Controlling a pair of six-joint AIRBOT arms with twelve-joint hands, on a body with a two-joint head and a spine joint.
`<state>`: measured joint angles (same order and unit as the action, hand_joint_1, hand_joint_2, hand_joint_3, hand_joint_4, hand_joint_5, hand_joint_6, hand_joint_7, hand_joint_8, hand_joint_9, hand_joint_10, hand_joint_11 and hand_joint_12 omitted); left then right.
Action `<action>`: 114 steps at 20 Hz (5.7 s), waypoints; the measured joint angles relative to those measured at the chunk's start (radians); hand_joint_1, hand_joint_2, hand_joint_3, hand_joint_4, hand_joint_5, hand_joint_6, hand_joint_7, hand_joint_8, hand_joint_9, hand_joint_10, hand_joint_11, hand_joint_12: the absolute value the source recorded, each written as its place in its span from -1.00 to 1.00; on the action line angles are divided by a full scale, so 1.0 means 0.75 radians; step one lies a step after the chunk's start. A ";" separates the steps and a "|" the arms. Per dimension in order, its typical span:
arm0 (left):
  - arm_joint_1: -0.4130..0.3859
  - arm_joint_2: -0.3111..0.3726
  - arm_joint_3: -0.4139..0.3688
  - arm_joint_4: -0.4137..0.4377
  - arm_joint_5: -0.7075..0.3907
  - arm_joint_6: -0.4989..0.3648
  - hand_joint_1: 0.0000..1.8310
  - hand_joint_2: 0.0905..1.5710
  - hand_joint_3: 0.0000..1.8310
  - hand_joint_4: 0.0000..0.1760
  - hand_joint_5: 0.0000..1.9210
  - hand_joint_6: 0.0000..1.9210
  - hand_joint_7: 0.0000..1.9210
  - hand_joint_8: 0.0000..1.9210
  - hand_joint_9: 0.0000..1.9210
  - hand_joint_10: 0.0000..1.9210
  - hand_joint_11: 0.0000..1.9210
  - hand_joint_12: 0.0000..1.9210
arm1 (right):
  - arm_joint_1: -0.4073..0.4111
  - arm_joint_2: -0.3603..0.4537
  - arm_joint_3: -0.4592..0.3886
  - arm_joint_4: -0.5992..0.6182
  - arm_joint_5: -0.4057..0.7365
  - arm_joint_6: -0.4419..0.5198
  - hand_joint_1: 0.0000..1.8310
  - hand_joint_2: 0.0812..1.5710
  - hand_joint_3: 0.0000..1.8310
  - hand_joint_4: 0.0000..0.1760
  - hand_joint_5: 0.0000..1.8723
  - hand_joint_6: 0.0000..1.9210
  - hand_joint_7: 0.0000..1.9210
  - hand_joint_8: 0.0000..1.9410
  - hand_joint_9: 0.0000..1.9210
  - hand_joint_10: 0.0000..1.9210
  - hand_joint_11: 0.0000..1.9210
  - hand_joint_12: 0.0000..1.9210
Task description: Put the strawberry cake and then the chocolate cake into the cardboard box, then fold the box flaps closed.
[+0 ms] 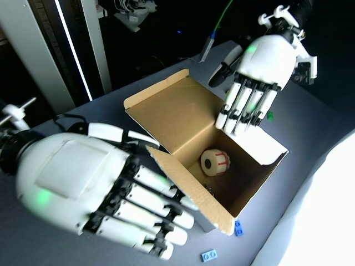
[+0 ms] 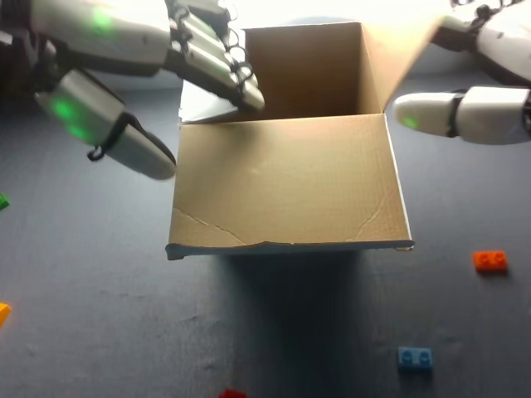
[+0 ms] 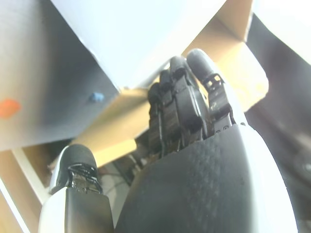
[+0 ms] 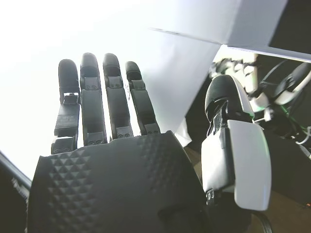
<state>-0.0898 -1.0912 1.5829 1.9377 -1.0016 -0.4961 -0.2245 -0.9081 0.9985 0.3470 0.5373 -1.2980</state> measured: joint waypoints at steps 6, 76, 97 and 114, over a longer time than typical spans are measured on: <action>-0.029 0.024 0.089 0.036 -0.016 -0.024 -0.82 0.43 -1.00 -1.00 -0.61 -1.00 -0.59 -1.00 -0.54 -1.00 -1.00 0.29 | 0.062 -0.075 0.013 0.004 -0.072 -0.023 -1.00 0.43 -1.00 -1.00 -0.75 -0.99 -0.64 -0.99 -0.63 -0.99 -1.00 -0.02; 0.230 0.279 -0.324 -0.342 -0.087 -0.016 -0.78 0.46 -1.00 -0.98 -0.65 -1.00 -0.59 -1.00 -0.53 -1.00 -1.00 0.29 | -0.130 0.155 0.008 0.276 -0.027 0.003 -0.95 0.44 -1.00 -1.00 -0.67 -1.00 -0.64 -1.00 -0.64 -1.00 -1.00 -0.13; 0.157 -0.255 0.437 -0.317 -0.102 -0.035 -0.79 0.46 -1.00 -0.99 -0.64 -1.00 -0.59 -0.99 -0.54 -0.99 -1.00 0.29 | -0.132 0.144 0.009 0.275 -0.026 0.003 -0.95 0.44 -1.00 -1.00 -0.71 -1.00 -0.64 -0.99 -0.63 -0.99 -1.00 -0.06; 0.195 -0.268 0.462 -0.343 -0.107 -0.030 -0.78 0.46 -1.00 -0.96 -0.63 -0.99 -0.59 -1.00 -0.53 -1.00 -1.00 0.31 | -0.137 0.142 0.008 0.268 -0.025 0.002 -0.92 0.44 -1.00 -1.00 -0.69 -1.00 -0.64 -1.00 -0.61 -1.00 -1.00 -0.04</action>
<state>0.0566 -1.2919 1.9293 1.6802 -1.0817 -0.5186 -0.3275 -0.8017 1.0046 0.5480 0.5182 -1.2964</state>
